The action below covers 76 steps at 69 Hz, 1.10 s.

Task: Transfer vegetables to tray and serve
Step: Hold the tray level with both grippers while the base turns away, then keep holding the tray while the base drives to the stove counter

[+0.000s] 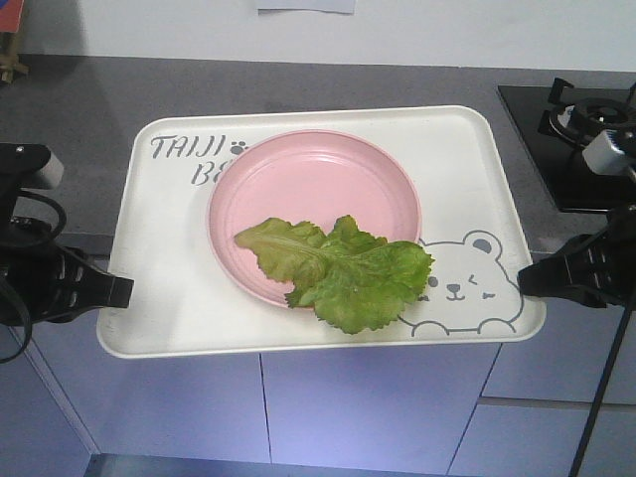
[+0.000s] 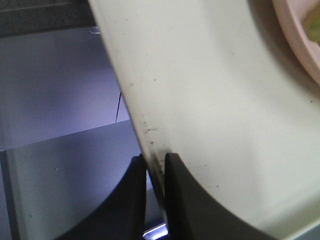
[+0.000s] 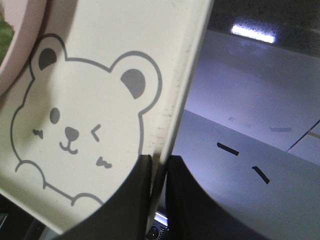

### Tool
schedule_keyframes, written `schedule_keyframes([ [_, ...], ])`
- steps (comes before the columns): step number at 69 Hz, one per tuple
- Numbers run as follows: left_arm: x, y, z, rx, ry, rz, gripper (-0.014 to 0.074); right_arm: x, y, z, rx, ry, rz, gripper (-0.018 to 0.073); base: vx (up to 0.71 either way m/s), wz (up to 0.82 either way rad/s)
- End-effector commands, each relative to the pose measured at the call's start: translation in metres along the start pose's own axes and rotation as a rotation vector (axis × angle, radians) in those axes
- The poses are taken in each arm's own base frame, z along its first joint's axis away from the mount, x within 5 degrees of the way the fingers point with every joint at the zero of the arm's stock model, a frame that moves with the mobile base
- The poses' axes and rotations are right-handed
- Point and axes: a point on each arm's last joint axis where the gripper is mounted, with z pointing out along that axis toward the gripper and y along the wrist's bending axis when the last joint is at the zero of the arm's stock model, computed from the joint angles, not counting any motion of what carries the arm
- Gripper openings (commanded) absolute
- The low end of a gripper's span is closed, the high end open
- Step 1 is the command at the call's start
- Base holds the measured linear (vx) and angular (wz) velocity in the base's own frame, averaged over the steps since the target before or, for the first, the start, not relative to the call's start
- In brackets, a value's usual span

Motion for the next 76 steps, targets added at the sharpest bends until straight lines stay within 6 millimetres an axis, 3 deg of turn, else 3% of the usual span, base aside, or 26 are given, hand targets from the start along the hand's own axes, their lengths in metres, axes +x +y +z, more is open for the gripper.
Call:
schedule_keyframes([
  [1,-0.0122,-0.011,-0.013,0.064,-0.117,0.0,-0.0006,-0.0073,0.0194,-0.0123,-0.109,-0.066,-0.025,-0.0004,0.17,0.01],
  [76,-0.0122,-0.011,-0.013,0.064,-0.117,0.0,-0.0006,-0.0072,0.0194,-0.0123,-0.109,-0.065,-0.025,-0.0004,0.19,-0.01],
])
